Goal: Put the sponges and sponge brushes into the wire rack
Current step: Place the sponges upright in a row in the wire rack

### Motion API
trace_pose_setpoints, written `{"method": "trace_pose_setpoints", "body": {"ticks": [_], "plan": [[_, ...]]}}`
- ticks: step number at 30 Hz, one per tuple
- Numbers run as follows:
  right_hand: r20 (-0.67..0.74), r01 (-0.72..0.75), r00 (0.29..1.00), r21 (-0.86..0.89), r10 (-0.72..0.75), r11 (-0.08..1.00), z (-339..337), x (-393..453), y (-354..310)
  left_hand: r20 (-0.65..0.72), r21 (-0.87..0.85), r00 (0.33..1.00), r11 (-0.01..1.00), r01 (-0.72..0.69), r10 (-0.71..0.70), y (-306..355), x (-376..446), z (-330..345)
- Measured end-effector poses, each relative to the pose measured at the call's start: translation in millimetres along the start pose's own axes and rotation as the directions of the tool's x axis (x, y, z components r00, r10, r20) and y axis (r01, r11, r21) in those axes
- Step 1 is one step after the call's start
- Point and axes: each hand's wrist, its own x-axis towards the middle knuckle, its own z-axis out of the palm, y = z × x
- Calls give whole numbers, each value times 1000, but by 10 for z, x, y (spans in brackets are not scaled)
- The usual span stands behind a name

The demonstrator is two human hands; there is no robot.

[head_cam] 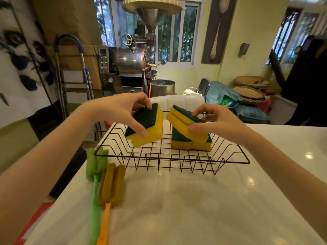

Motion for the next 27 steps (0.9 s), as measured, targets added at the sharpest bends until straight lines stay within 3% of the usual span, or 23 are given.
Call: {"method": "trace_pose_setpoints", "body": {"ticks": [4, 12, 22, 27], "plan": [[-86, -16, 996, -43, 12, 999, 113, 311, 166, -83, 221, 996, 975, 39, -21, -240, 408, 82], [-32, 47, 998, -206, -54, 977, 470, 842, 304, 77, 424, 988, 902, 87, -131, -718, 1067, 252], [56, 107, 994, -538, -92, 836, 923, 1179, 349, 141, 417, 971, 901, 117, -192, -950, 1192, 374], [101, 112, 993, -580, -65, 807, 945, 1169, 419, 142, 399, 968, 907, 135, -207, -953, 1185, 388]]}}
